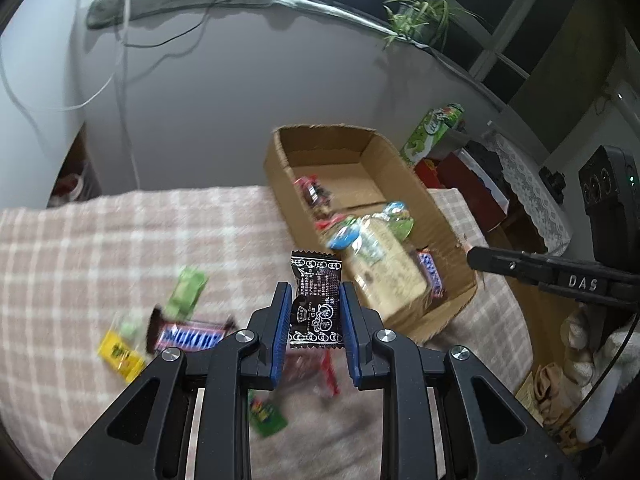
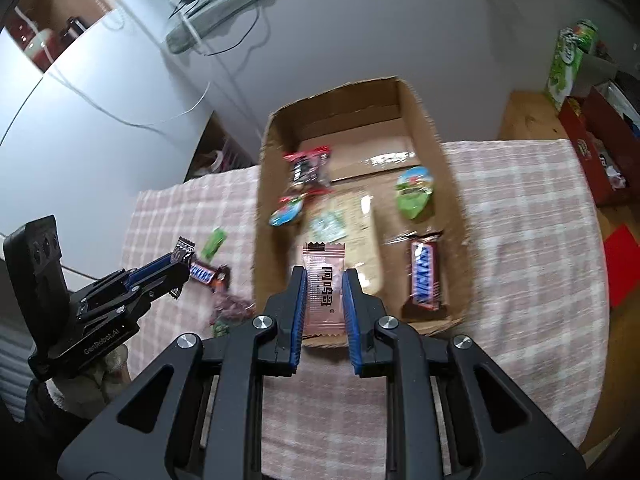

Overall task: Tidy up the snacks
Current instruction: 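Carry the black candy and pink packet over the box with both grippers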

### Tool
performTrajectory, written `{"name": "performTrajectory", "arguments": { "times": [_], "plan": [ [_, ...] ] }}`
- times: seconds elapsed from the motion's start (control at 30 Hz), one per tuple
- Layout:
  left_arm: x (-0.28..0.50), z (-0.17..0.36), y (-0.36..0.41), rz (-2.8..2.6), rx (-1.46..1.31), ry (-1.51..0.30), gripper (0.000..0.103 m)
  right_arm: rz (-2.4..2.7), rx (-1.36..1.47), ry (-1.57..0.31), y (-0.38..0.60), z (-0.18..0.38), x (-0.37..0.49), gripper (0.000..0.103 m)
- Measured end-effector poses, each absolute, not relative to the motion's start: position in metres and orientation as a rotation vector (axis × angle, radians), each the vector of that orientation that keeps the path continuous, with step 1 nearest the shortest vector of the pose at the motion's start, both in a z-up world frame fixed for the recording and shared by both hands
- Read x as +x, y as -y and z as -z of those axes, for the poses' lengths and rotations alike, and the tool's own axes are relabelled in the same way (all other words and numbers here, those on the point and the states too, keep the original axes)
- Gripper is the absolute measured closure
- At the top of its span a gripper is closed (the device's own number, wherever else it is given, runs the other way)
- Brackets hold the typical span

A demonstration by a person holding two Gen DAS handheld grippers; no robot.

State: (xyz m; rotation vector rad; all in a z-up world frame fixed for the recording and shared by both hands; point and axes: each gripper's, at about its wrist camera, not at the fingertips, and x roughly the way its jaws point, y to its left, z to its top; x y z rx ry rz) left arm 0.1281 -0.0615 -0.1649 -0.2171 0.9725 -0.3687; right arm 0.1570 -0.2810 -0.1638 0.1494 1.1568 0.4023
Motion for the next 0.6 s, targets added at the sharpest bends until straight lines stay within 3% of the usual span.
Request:
{"name": "performTrajectory", "arguments": {
  "times": [0.6],
  "plan": [
    [0.195, 0.156, 0.136, 0.471, -0.159, -0.97, 0.081, -0.317, 0.145, -1.191, 0.309, 0.19, 0.181, 0.084]
  ]
}}
